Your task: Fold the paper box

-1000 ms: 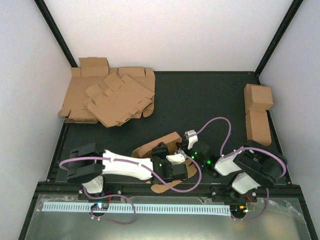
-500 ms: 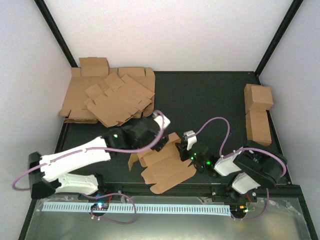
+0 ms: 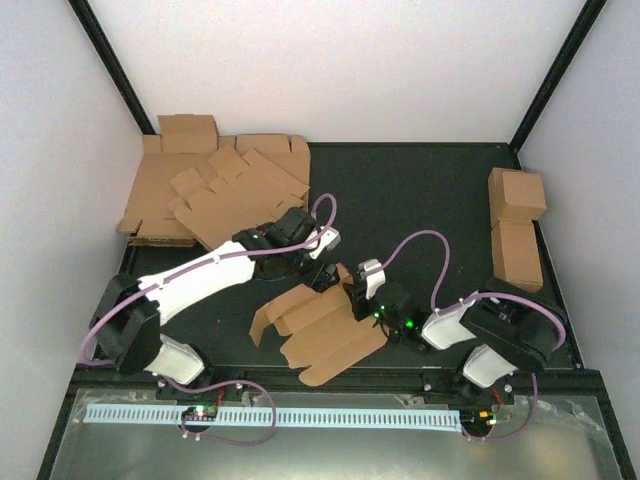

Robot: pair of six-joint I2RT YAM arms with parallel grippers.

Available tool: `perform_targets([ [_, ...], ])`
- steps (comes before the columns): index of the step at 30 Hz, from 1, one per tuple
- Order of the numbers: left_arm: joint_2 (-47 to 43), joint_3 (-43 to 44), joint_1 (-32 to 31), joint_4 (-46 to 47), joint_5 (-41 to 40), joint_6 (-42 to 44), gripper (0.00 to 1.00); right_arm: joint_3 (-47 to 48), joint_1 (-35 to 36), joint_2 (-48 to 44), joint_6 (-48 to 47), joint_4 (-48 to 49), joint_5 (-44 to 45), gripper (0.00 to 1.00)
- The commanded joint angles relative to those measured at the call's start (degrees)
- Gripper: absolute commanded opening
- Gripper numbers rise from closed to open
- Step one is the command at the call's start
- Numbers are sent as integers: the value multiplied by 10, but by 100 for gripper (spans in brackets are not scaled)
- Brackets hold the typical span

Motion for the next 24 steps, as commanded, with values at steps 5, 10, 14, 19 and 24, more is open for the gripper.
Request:
perform_targets([
  [5, 68, 12, 29, 48, 86, -7, 75, 32, 18, 34, -31, 45, 50, 21],
  [10, 76, -12, 44, 88, 119, -13, 66, 38, 23, 48, -34, 50, 60, 21],
  [14, 70, -19, 51, 107, 137, -16, 65, 38, 25, 64, -31, 66, 63, 21],
  [19, 55, -31, 76, 134, 165, -37, 63, 41, 26, 71, -32, 71, 65, 21],
  [24, 69, -43, 86, 141, 174, -46, 57, 41, 26, 71, -32, 71, 68, 21],
])
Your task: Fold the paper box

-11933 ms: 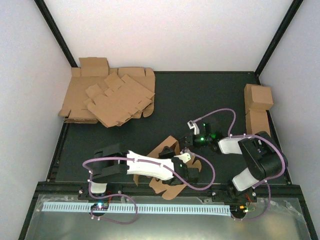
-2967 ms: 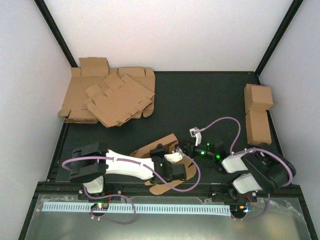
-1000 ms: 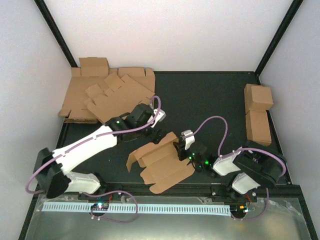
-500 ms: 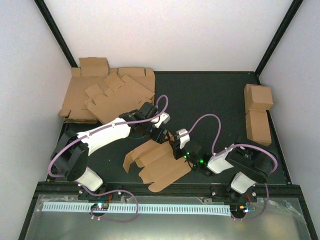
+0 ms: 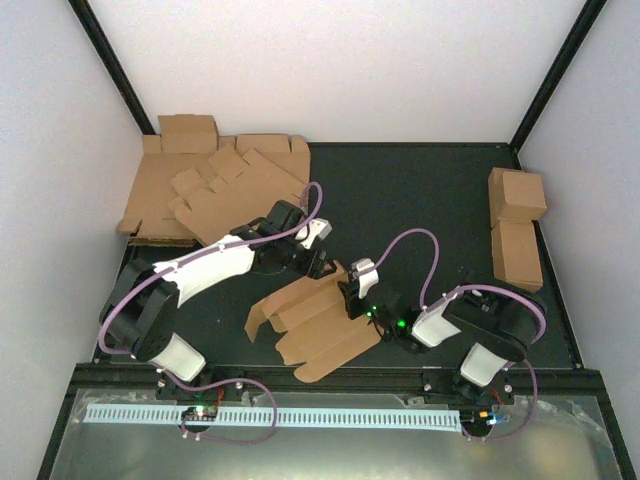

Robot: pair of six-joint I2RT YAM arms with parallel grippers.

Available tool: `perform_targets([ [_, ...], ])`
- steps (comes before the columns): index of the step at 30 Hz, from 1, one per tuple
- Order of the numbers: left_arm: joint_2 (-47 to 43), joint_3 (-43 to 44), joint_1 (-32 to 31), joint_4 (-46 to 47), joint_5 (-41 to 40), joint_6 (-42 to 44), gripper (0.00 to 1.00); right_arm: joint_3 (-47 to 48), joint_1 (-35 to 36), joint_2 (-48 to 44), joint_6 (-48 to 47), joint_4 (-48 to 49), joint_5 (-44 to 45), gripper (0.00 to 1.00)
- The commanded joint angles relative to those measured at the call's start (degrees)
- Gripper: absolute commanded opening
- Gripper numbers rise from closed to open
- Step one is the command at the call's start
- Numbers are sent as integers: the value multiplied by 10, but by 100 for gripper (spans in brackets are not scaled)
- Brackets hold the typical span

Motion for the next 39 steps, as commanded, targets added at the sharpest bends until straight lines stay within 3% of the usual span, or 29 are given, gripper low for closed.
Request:
perform_targets([
  [1, 6, -4, 8, 26, 32, -14, 56, 10, 5, 5, -11, 34, 27, 21],
  [11, 41, -14, 5, 51, 55, -23, 47, 16, 10, 13, -9, 33, 43, 28],
  [20, 49, -12, 3, 54, 60, -24, 46, 29, 18, 55, 1, 66, 92, 31],
  [27, 57, -2, 4, 55, 68, -24, 46, -41, 18, 122, -56, 328, 112, 36],
  [39, 69, 34, -22, 16, 18, -8, 44, -55, 18, 125, -104, 338, 97, 45],
])
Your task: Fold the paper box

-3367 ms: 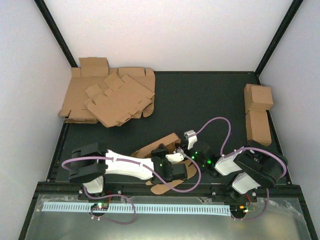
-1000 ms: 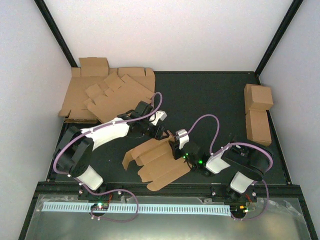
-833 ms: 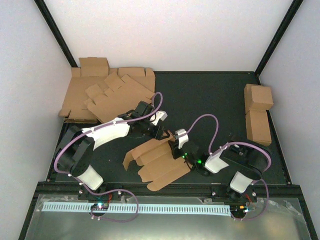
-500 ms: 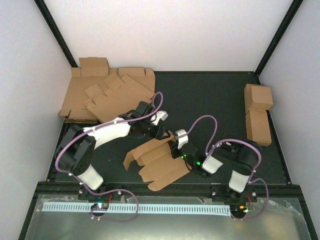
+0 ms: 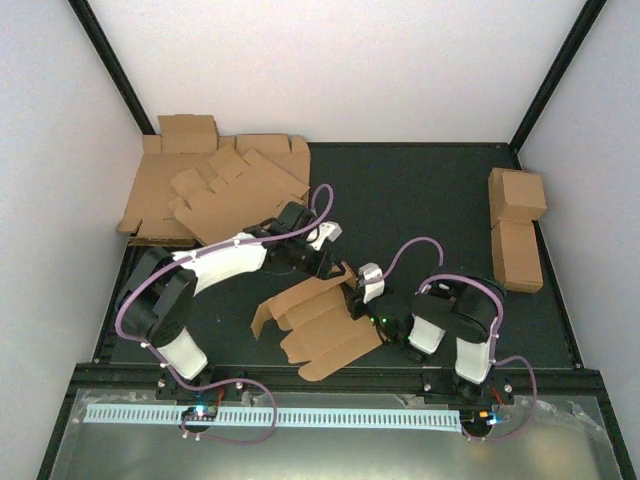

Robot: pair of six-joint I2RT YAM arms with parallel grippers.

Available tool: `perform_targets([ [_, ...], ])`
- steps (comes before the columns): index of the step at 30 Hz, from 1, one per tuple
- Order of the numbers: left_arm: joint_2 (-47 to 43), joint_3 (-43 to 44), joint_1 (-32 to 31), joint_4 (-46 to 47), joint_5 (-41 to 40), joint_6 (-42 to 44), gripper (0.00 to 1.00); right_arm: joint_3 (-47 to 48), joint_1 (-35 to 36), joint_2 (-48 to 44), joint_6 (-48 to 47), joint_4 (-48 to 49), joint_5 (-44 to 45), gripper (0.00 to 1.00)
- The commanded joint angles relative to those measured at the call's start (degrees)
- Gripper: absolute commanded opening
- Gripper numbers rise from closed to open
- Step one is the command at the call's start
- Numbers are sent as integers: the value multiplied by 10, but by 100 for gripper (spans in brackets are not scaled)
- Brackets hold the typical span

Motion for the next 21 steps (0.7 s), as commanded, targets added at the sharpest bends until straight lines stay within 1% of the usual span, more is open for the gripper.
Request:
perform_targets([
  [1, 10, 28, -24, -36, -50, 15, 43, -4, 3, 3, -32, 50, 24, 45],
  [4, 4, 36, -44, -54, -87, 21, 42, -9, 3, 6, -22, 51, 28, 45],
  [9, -1, 44, -67, -65, -121, 26, 42, -31, 3, 0, -17, 51, 31, 45],
  [12, 4, 46, -71, -62, -123, 23, 41, -34, 3, 10, -18, 51, 39, 44],
  [21, 23, 55, -69, -61, -99, 12, 41, 6, 3, 48, -42, 52, 56, 34],
])
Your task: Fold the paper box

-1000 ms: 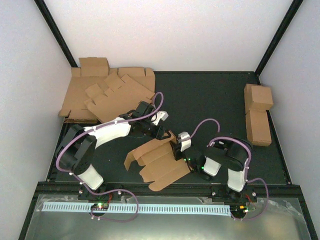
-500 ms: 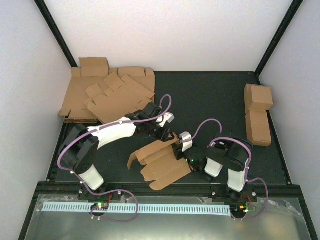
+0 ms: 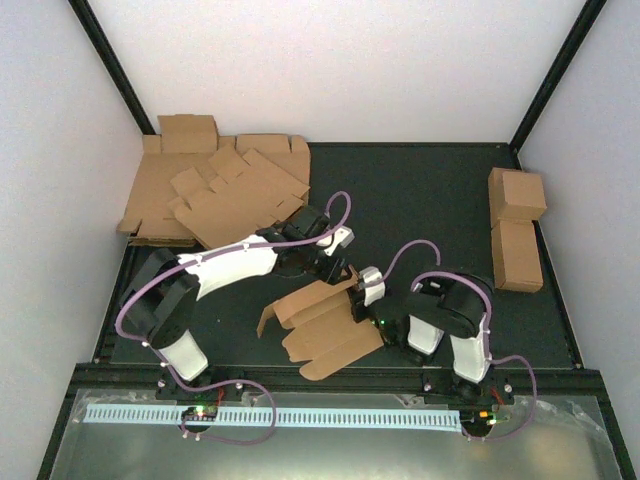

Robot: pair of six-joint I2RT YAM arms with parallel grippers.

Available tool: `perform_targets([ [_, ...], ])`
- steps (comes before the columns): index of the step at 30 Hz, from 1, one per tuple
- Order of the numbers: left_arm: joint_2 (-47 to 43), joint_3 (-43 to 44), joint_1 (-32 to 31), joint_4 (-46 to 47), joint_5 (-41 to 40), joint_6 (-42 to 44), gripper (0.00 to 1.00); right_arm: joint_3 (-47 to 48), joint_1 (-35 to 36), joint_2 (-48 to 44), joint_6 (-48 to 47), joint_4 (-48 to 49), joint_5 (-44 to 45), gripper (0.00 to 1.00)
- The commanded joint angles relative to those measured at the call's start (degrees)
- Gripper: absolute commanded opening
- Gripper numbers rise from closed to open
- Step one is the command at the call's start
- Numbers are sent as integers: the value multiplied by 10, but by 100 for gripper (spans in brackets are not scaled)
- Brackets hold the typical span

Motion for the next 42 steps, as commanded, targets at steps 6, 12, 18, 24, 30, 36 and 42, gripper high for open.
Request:
perform_targets([
  [6, 19, 0, 4, 2, 41, -25, 41, 50, 3, 28, -32, 43, 58, 29],
  [12, 18, -13, 8, 16, 49, -40, 41, 64, 3, 38, -37, 44, 72, 6],
  [18, 15, -14, 10, 21, 46, -49, 41, 58, 3, 37, -35, 44, 87, 2],
  [24, 13, -16, 10, 28, 48, -59, 41, 57, 3, 34, -27, 44, 88, 32],
  [30, 8, -10, 11, 23, 42, -55, 41, 36, 3, 19, -22, 45, 73, 38],
  [36, 7, 1, 13, 18, 41, -51, 41, 7, 4, 9, -20, 44, 58, 40],
  [42, 6, 19, 13, 5, 43, -44, 41, 1, 4, -2, -28, 44, 39, 38],
])
